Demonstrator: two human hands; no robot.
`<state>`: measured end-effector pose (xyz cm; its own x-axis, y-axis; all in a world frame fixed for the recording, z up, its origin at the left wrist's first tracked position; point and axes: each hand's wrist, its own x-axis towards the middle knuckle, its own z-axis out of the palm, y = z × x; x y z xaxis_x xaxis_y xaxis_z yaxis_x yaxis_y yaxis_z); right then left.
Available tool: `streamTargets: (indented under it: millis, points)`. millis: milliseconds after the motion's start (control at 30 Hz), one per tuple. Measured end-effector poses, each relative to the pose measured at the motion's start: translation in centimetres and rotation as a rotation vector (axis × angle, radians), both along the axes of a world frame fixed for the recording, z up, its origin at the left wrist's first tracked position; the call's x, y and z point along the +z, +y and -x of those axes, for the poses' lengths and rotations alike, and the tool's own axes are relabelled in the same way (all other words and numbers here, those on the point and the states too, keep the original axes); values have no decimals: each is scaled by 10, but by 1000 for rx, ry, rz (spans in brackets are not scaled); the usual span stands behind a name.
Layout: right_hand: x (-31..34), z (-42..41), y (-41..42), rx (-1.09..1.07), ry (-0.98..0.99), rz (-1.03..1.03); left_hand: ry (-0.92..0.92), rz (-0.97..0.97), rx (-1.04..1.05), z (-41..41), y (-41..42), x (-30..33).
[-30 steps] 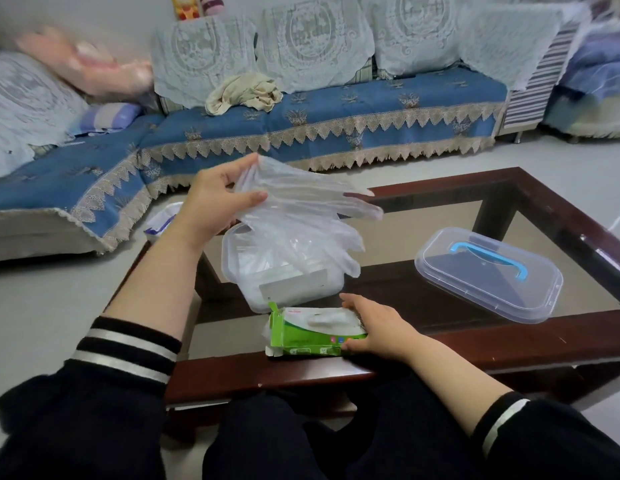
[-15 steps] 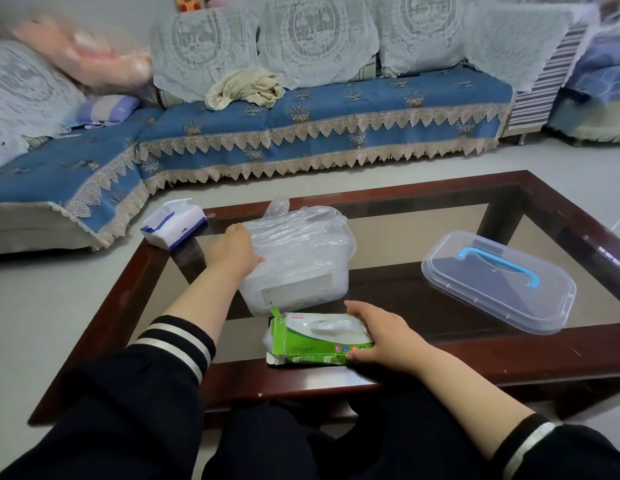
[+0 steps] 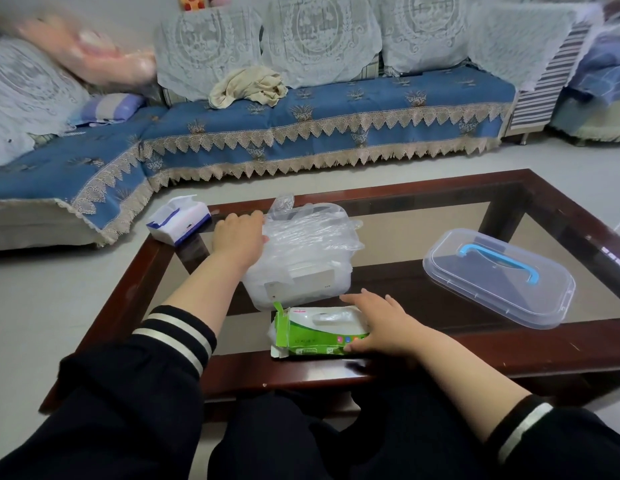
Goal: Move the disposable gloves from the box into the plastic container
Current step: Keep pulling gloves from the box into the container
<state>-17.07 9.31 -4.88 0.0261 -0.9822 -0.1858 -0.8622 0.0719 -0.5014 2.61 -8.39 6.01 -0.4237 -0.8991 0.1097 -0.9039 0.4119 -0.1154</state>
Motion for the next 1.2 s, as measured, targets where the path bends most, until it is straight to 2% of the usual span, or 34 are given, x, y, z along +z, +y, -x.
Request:
streamTargets:
  millis: [67,167,367,434,501,534,567,634,734,868,934,1068,1135,1201]
  points:
    - [8,-7,-7,8,2,58,167,-50,-45,-3,8,2]
    - [16,-23,-15,-18,-32,133,323,-122,-68,-6,16,0]
    - [34,-40,-11,-166,-67,192,455,-316,-196,-21,19,11]
    - [51,-44,-9,-237,-244,198,476,-323,-213,-27,22,17]
    - [74,-47,-14,-316,-470,291,503,-332,-211,-31,25,23]
    - [86,-47,-21,-342,-523,343,510,-343,-203,-32,25,25]
    - [97,-47,-30,-343,-515,374,509,-354,-192,-32,26,25]
    - [111,-47,-56,-299,-337,333,472,-373,-173,-27,21,23]
    - [112,-50,-103,-197,11,62,284,-451,-125,-10,8,11]
    - [97,-58,-148,-103,265,-154,133,-605,-10,4,-11,-12]
    - [86,-57,-160,-91,307,-220,44,-630,10,9,-16,-21]
    - [68,-49,-175,-41,268,-363,-121,-664,17,18,-27,-33]
    - [65,-46,-176,-10,241,-385,-142,-659,17,18,-28,-33]
    - [65,-43,-175,-19,180,-316,-104,-573,11,15,-26,-29]
